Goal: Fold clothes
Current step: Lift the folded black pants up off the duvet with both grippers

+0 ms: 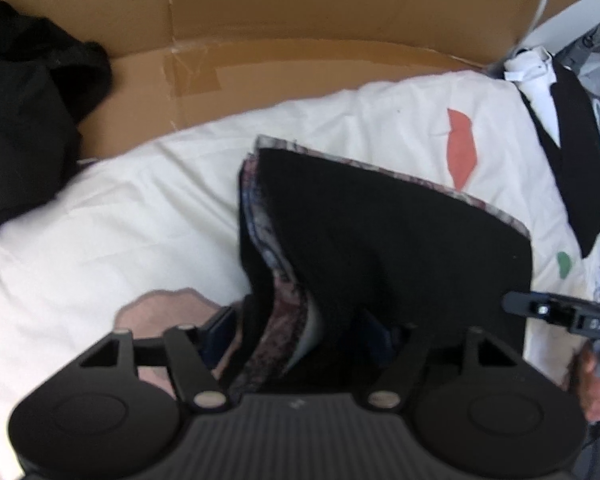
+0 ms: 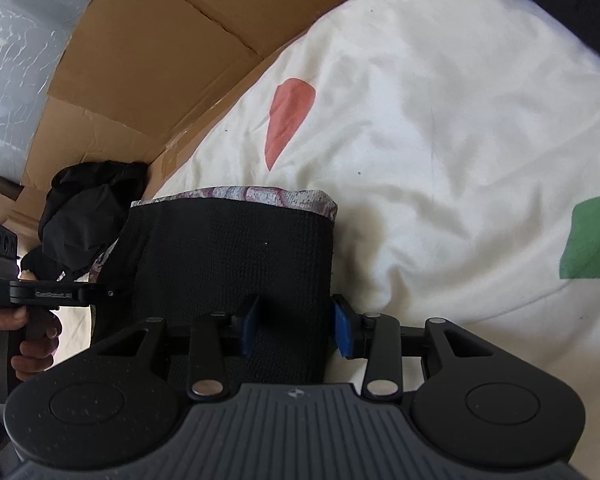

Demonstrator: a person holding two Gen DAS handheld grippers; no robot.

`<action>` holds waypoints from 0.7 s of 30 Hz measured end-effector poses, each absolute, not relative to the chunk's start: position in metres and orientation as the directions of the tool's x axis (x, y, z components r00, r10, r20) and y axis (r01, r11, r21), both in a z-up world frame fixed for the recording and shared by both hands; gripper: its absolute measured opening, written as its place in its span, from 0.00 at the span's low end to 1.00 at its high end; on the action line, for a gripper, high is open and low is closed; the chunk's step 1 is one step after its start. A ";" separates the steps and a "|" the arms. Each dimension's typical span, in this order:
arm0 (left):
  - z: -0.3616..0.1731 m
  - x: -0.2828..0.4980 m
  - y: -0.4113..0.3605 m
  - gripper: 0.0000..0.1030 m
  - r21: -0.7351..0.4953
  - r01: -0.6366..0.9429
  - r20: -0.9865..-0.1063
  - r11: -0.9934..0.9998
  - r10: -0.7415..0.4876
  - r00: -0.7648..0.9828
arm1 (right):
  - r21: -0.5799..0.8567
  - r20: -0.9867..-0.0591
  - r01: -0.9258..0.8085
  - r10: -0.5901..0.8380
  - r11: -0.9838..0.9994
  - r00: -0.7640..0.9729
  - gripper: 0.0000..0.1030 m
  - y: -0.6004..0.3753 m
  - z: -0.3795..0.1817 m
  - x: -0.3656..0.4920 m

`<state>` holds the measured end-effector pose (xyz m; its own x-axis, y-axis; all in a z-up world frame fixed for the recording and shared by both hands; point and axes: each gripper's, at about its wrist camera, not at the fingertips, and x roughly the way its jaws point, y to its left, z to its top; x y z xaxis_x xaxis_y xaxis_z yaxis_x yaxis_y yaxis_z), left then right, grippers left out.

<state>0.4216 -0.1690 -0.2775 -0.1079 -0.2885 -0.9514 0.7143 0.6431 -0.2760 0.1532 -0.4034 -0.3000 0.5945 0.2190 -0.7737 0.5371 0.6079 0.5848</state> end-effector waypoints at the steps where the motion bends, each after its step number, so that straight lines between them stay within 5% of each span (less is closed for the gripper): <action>1: -0.279 0.423 -0.170 0.77 -0.268 0.722 -0.954 0.637 -0.278 -0.109 | 0.584 -0.774 0.536 0.219 0.610 0.594 0.41 -0.403 -0.300 0.153; 5: -0.285 0.428 -0.170 0.76 -0.280 0.731 -0.952 0.622 -0.278 -0.128 | 0.590 -0.772 0.538 0.225 0.602 0.595 0.41 -0.405 -0.302 0.154; 9: -0.286 0.428 -0.162 0.51 -0.328 0.735 -0.934 0.594 -0.323 -0.155 | 0.586 -0.773 0.530 0.227 0.613 0.592 0.41 -0.403 -0.302 0.156; 19: -0.273 0.410 -0.161 0.33 -0.272 0.778 -0.937 0.566 -0.341 -0.080 | 0.605 -0.764 0.519 0.257 0.605 0.591 0.43 -0.400 -0.306 0.158; 21: -0.267 0.406 -0.161 0.31 -0.250 0.784 -0.941 0.568 -0.333 -0.058 | 0.599 -0.763 0.504 0.253 0.623 0.594 0.26 -0.398 -0.304 0.159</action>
<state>0.4060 -0.1612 -0.2672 -0.0584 -0.3333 -0.9410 0.7844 0.5678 -0.2497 0.1585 -0.3979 -0.3042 0.5945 0.2531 -0.7632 0.5037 0.6226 0.5988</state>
